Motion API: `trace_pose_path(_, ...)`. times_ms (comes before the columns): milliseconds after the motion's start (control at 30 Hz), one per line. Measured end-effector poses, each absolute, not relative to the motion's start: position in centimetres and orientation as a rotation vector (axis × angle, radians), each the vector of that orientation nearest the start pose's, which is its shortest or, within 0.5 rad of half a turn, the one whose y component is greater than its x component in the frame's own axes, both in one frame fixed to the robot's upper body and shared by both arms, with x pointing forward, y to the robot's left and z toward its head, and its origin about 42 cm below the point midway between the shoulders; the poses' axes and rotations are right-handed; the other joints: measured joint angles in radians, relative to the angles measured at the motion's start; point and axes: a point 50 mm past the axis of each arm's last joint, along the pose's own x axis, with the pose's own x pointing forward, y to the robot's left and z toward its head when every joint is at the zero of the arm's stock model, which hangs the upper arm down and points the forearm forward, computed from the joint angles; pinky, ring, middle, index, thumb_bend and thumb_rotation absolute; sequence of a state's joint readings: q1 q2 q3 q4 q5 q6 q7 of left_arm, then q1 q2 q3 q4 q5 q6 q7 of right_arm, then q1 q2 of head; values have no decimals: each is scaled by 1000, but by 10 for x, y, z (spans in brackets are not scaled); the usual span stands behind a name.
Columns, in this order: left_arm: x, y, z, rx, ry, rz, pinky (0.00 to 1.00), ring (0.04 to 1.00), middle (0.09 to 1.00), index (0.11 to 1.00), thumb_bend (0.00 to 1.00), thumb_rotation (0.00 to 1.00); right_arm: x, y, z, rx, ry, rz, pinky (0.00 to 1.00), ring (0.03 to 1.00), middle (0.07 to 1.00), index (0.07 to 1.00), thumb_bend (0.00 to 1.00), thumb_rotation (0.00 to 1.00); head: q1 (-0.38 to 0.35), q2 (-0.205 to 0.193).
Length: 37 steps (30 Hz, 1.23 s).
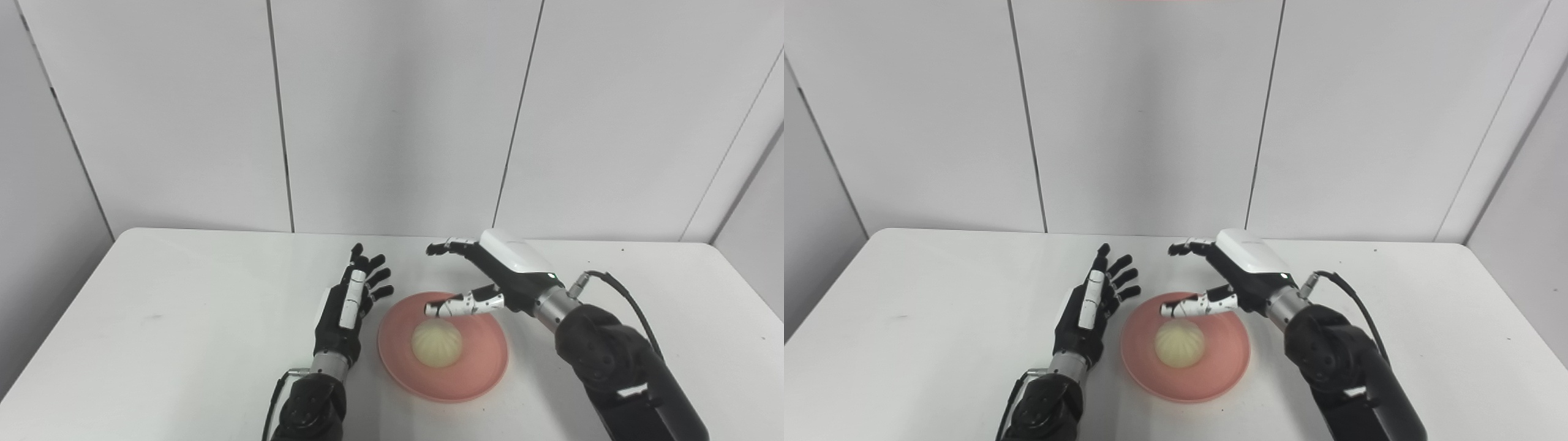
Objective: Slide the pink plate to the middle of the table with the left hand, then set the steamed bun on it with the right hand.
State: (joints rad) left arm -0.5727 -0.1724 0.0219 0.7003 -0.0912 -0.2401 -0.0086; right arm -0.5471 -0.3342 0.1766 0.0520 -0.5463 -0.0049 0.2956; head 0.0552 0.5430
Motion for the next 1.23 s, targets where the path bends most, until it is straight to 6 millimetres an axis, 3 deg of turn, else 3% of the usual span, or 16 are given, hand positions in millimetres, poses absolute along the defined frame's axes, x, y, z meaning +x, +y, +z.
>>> trace_pose_path(167,436,79,126,-201,-79,-178,767,861,884,998,756,907,431,-225,240,-650,-412,219,739,782,762,768,832,775,-2,0)
trace_pose_path(267,436,77,126,-189,-80,-163,816,884,886,969,778,888,435,-231,236,-462,-404,121,829,809,782,799,820,871,-2,0)
trace_pose_path(333,436,77,126,-172,-85,-133,890,911,913,958,809,904,437,-236,227,-319,-373,76,850,808,801,820,738,897,-2,0)
trace_pose_path(400,436,77,127,-149,-94,-105,944,922,926,957,817,899,439,-240,216,-205,-334,31,887,836,821,837,763,913,0,0)
trace_pose_path(467,435,78,127,-139,-98,-80,924,916,932,960,810,890,440,-243,205,-123,-296,-4,901,852,831,846,769,954,-2,0)
trace_pose_path(600,432,80,129,-131,-138,-32,905,916,936,951,824,869,444,-251,176,-57,-202,-71,922,874,851,875,778,998,-6,2)
trace_pose_path(733,429,80,130,-81,-159,-13,979,956,948,949,675,880,443,-255,148,-40,-157,-112,968,905,871,901,760,1000,-6,2)
trace_pose_path(1033,426,80,130,-57,-167,-3,1000,1000,1000,982,644,913,451,-253,148,-52,-223,-115,1000,924,888,886,774,1000,-9,5)
trace_pose_path(1233,425,81,130,-56,-161,-1,1000,1000,1000,983,683,908,451,-252,148,-69,-233,-124,1000,924,892,897,768,1000,-9,6)
